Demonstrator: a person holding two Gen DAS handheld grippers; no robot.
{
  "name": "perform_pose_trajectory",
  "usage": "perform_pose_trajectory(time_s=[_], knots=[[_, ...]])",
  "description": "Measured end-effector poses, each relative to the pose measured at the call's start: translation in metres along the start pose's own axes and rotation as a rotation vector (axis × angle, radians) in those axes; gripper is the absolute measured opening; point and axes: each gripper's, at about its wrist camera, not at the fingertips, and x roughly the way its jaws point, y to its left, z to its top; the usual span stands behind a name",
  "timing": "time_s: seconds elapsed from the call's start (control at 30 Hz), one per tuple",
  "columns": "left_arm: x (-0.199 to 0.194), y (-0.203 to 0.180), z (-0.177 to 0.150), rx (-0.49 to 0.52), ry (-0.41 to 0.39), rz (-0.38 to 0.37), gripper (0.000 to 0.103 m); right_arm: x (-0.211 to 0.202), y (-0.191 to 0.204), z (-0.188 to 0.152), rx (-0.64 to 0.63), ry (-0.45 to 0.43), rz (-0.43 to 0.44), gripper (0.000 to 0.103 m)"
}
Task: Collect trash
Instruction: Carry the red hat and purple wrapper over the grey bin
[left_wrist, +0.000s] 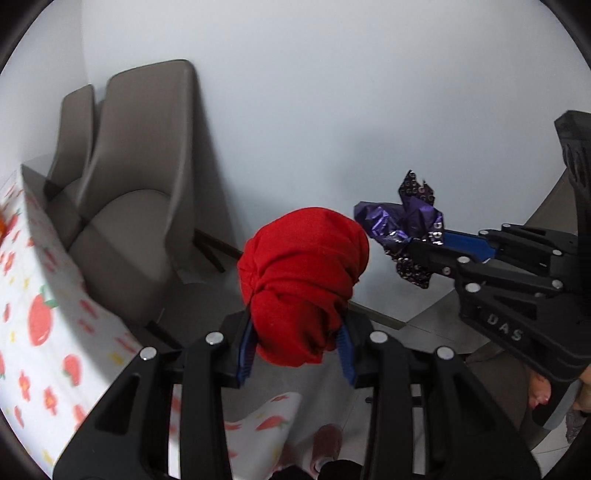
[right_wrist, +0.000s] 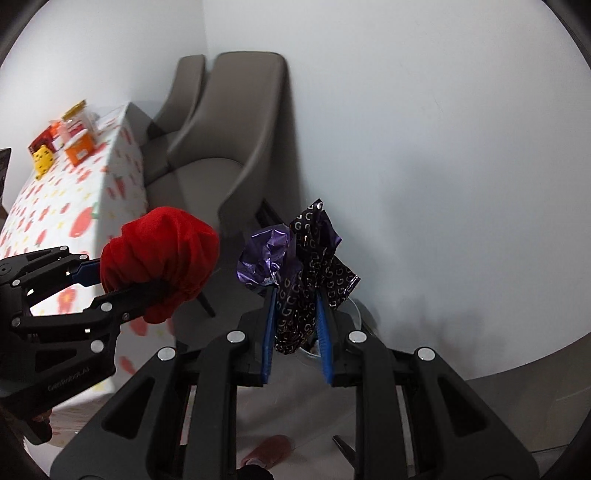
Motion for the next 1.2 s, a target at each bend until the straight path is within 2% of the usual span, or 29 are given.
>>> perform_pose_trajectory(time_s=[0.17, 0.37, 0.53, 0.6, 0.67, 0.73, 0.9, 0.97, 1.03, 1.2], knots=[[0.074, -0.020, 0.019, 0.059, 0.041, -0.019, 0.040, 0.060, -0.028, -0.002, 0.062, 0.053, -0.019, 0.019], [0.168, -0.013, 0.036, 0.118, 0.119, 0.007, 0.040, 0.144, -0.058, -0.005, 0.145, 0.116, -0.033, 0.019], [0.234, 0.001, 0.034, 0.165, 0.180, 0.035, 0.041, 0.209, -0.056, -0.009, 0.184, 0.160, -0.033, 0.020], [0.244, 0.013, 0.026, 0.172, 0.195, 0.031, 0.041, 0.220, -0.061, -0.015, 0.196, 0.172, -0.026, 0.020], [0.251, 0.018, 0.022, 0.170, 0.205, 0.022, 0.041, 0.231, -0.060, -0.017, 0.203, 0.185, -0.015, 0.025], [0.259, 0.019, 0.023, 0.171, 0.211, 0.014, 0.042, 0.238, -0.059, -0.020, 0.195, 0.191, -0.018, 0.035], [0.271, 0.029, 0.020, 0.172, 0.225, -0.004, 0.042, 0.256, -0.066, -0.019, 0.197, 0.207, -0.012, 0.037], [0.274, 0.029, 0.020, 0.173, 0.230, -0.006, 0.042, 0.258, -0.064, -0.015, 0.196, 0.206, -0.006, 0.043], [0.279, 0.031, 0.020, 0.170, 0.235, -0.007, 0.042, 0.257, -0.074, -0.017, 0.189, 0.204, 0.000, 0.054], [0.290, 0.041, 0.019, 0.163, 0.245, -0.008, 0.042, 0.263, -0.077, -0.017, 0.188, 0.210, 0.014, 0.054]])
